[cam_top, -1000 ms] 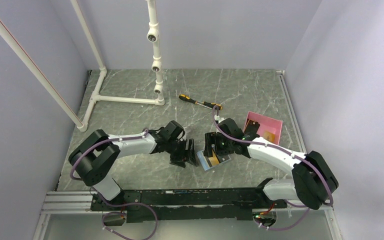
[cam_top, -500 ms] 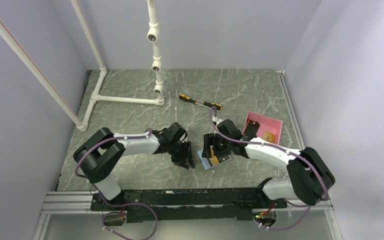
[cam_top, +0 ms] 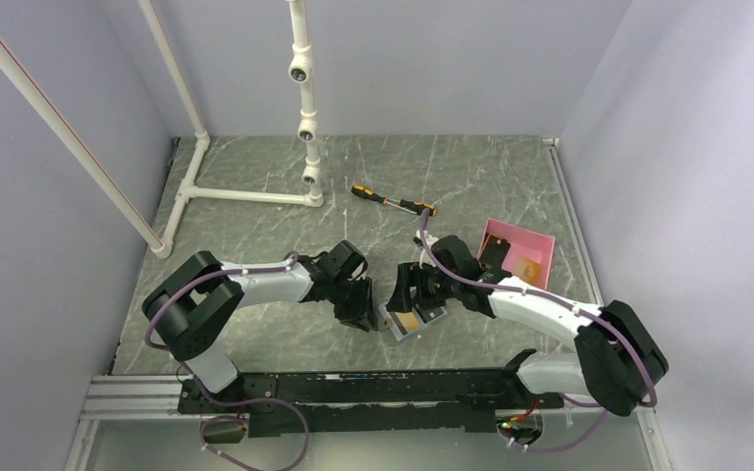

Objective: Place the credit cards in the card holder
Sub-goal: Insert the credit card into the card holder.

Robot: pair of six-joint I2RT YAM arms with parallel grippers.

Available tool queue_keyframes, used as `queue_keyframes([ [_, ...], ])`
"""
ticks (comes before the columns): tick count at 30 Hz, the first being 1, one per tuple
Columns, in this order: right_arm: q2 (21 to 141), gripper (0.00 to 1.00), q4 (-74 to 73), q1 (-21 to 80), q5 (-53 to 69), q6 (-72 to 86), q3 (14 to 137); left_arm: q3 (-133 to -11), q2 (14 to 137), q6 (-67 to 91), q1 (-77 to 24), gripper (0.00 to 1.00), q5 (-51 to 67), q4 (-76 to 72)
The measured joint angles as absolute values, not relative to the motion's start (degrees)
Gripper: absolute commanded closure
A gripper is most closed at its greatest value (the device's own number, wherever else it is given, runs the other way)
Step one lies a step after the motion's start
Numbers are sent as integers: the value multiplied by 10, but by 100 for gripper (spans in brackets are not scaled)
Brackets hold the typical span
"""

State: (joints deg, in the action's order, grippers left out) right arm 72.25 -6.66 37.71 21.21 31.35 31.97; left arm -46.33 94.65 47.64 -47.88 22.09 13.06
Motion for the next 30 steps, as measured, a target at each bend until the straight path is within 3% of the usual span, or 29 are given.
queue_keyframes([
  [3, 703, 23, -87, 377, 195, 304, 324, -463, 933, 472, -479, 67, 200, 156],
  [9, 709, 25, -106, 377, 170, 295, 326, -463, 901, 461, -478, 53, 181, 190],
  [14, 736, 40, -83, 382, 176, 307, 314, -463, 886, 462, -478, 50, 183, 194],
  [20, 776, 41, -12, 394, 224, 358, 301, -463, 880, 463, -478, 32, 192, 190],
  [24, 775, 37, 11, 396, 247, 382, 302, -463, 875, 470, -478, 29, 197, 184],
  [30, 703, 22, -83, 385, 184, 357, 328, -465, 838, 474, -478, 29, 196, 197],
])
